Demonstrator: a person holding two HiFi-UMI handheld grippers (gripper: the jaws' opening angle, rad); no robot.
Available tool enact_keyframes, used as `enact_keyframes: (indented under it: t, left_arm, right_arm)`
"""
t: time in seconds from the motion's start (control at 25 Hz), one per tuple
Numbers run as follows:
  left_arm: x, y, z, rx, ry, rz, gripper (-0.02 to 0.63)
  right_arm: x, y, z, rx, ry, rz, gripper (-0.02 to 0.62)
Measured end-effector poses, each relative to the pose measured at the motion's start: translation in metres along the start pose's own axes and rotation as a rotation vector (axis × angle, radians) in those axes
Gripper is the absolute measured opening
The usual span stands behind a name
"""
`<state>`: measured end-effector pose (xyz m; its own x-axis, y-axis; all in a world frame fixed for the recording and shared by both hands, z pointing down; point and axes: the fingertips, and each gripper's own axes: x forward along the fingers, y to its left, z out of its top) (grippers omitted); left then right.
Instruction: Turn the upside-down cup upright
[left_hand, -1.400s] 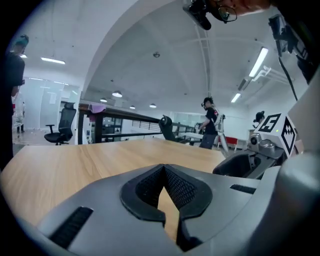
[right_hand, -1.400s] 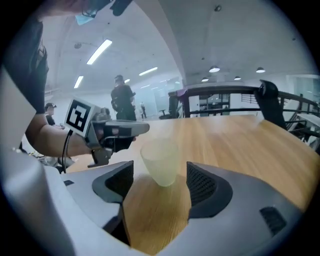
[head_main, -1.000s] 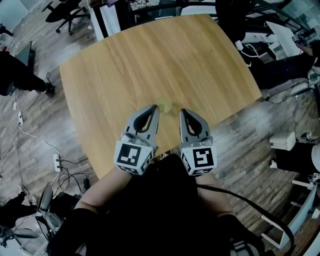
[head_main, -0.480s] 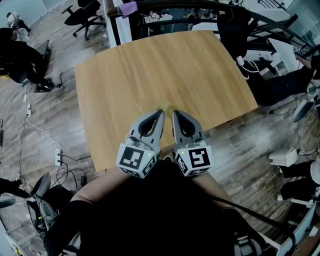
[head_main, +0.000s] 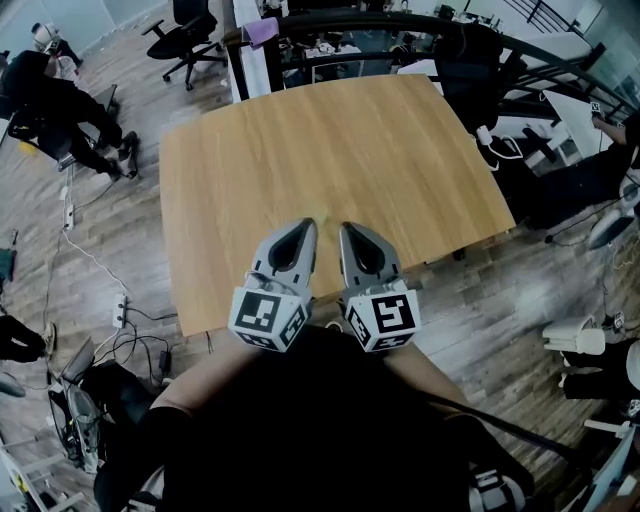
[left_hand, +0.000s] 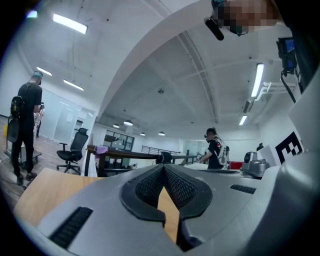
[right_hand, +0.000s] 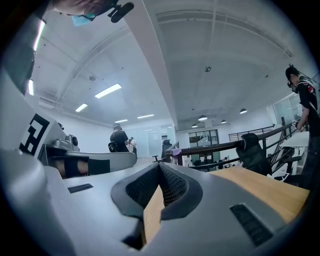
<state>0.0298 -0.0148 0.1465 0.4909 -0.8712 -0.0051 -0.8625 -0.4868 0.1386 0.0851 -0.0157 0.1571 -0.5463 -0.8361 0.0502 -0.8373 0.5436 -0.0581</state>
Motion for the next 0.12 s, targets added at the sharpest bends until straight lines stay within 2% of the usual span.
enact_keyframes:
  t: [0.12]
  left_arm:
    - [-0.0014,-0.0102,-0.0106,-0.010,0.016,0.010,0.008]
  right_arm:
    - [-0.0070,-0.0067,-0.0054,0.006,0.009,0.004,0.012]
